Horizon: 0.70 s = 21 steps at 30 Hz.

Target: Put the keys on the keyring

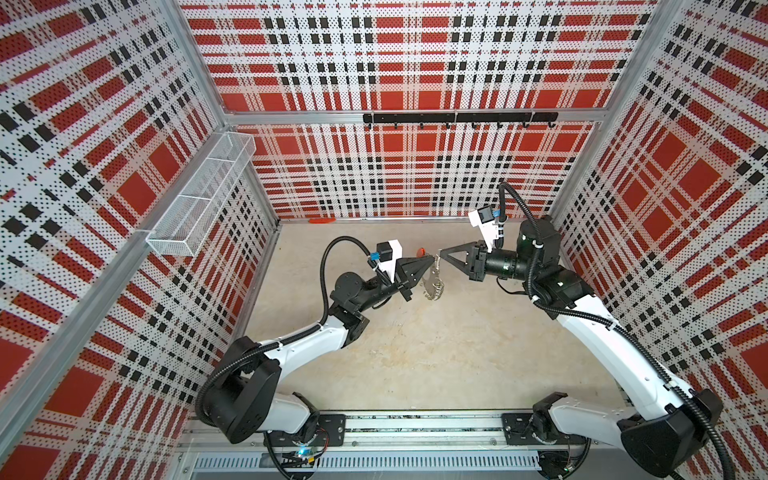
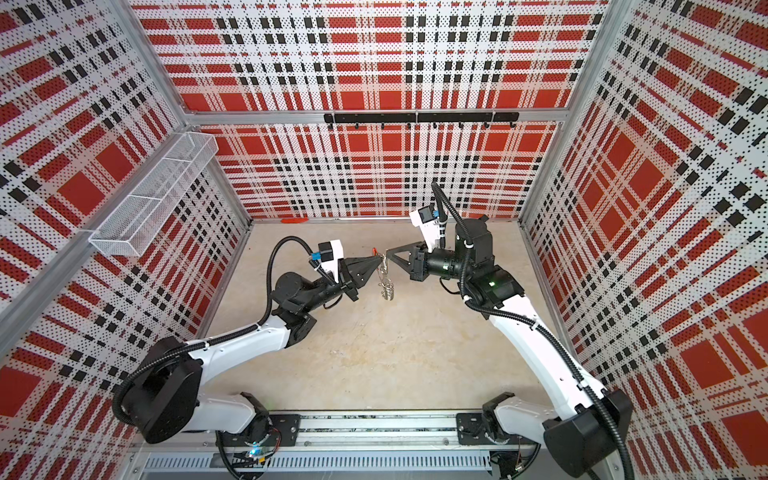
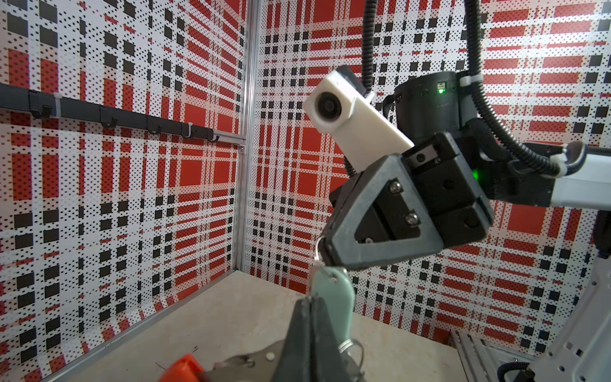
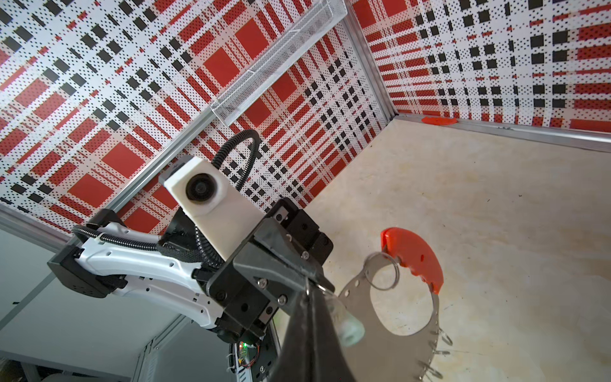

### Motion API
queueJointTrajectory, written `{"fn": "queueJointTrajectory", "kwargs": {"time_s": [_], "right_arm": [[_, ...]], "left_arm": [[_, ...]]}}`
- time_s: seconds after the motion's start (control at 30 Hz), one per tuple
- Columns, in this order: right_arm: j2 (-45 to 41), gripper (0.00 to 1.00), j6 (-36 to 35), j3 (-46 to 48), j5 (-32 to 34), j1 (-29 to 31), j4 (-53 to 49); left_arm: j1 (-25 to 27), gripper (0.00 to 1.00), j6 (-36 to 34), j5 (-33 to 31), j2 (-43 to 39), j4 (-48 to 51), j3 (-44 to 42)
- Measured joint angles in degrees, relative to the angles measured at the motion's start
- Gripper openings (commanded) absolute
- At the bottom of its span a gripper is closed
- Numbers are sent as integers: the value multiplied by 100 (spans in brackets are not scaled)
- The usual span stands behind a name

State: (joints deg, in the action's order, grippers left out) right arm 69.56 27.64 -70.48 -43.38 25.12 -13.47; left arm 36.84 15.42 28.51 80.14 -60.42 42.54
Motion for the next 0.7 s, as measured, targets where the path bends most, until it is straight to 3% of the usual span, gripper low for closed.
{"fn": "queueJointTrajectory", "kwargs": {"time_s": [0.7], "right_arm": [[221, 0, -170, -223, 258, 155, -254]], "left_arm": [[0, 0, 0, 24, 0, 7, 2]]}}
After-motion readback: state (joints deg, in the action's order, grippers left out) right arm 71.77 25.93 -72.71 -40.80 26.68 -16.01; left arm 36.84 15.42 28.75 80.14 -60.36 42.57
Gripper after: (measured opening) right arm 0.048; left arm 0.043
